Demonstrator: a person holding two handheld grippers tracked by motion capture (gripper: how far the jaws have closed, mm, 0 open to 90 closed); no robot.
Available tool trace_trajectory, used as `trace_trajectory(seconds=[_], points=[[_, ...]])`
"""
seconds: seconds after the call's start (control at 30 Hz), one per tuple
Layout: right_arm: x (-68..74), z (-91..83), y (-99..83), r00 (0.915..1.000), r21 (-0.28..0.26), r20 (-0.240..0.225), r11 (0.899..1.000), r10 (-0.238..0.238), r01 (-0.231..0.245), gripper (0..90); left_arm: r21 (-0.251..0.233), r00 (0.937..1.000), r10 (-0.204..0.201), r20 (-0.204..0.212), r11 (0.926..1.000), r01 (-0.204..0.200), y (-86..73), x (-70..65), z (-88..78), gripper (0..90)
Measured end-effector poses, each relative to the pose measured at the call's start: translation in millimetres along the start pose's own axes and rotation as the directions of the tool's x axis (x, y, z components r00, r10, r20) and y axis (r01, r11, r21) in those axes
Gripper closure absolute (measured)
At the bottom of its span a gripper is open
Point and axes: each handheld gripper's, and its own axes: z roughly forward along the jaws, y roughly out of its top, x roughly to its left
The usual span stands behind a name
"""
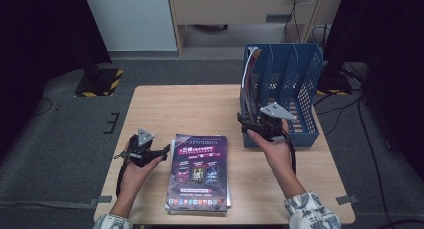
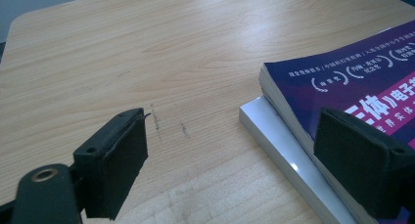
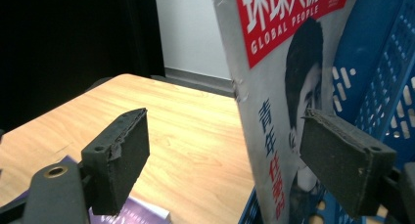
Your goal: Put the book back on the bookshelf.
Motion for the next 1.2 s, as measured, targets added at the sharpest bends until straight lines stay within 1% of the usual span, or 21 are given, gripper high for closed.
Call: trace_trajectory(seconds=[0.17,0.33,0.43,0.47,0.5,0.63,0.73,0.77,0.87,1.0,1.13,1.2], points=[[0.9,-5.7,-9.8,0.9998,0.021,-0.021,1.000,0.000,0.001,19.6,0.001,0.9999,-0.001,0.011,1.0000,0.001,-0.9,-3.0,1.5,12.3],[0.9,-9.2,-20.5,0.9997,0.037,-0.025,0.999,0.003,-0.002,20.1,0.002,0.9997,0.010,0.024,0.9999,-0.010,-0.2,-7.6,2.0,12.4],[1.0,-9.8,-25.2,0.9996,0.044,-0.028,0.999,0.004,-0.002,20.1,0.001,0.9996,0.007,0.027,1.0000,-0.007,-0.2,-9.1,2.2,12.4],[0.6,-9.8,-28.0,0.9996,0.052,-0.029,0.999,-0.002,0.003,20.1,0.001,0.9996,0.006,0.028,1.0000,-0.006,-0.3,-9.7,2.1,12.5],[-0.2,-9.7,-31.3,0.9996,0.063,-0.028,0.998,0.003,-0.001,20.0,0.000,0.9995,0.006,0.030,1.0000,-0.006,-0.4,-10.5,1.9,12.6],[-0.3,-10.7,-34.9,0.9994,0.067,-0.032,0.998,-0.010,0.012,20.1,0.000,0.9994,0.007,0.033,1.0000,-0.007,0.0,-12.3,1.9,12.7],[1.4,-13.1,-37.8,0.9993,0.071,-0.033,0.997,-0.014,0.017,20.2,0.006,0.9994,0.013,0.033,0.9999,-0.013,0.5,-13.7,2.4,12.7],[2.4,-15.1,-39.0,0.9990,0.072,-0.036,0.997,-0.026,0.028,20.6,0.000,0.9993,0.013,0.035,0.9999,-0.013,0.9,-15.0,2.8,12.7],[5.1,-18.6,-41.5,0.9989,0.069,-0.042,0.997,-0.022,0.025,21.5,-0.003,0.9992,0.016,0.036,0.9999,-0.016,1.7,-16.7,2.0,12.8],[9.3,-20.2,-46.5,0.9985,0.071,-0.042,0.997,-0.035,0.038,23.4,-0.008,0.9989,0.021,0.043,0.9998,-0.021,2.8,-17.4,0.4,13.0],[13.8,-20.1,-52.0,0.9975,0.088,-0.058,0.995,-0.040,0.045,26.1,-0.013,0.9986,0.017,0.051,0.9998,-0.016,3.2,-17.4,-0.8,14.7],[17.2,-20.1,-55.3,0.9966,0.096,-0.066,0.994,-0.049,0.055,28.2,-0.017,0.9977,0.014,0.067,0.9998,-0.013,3.8,-18.1,-1.9,18.0]])
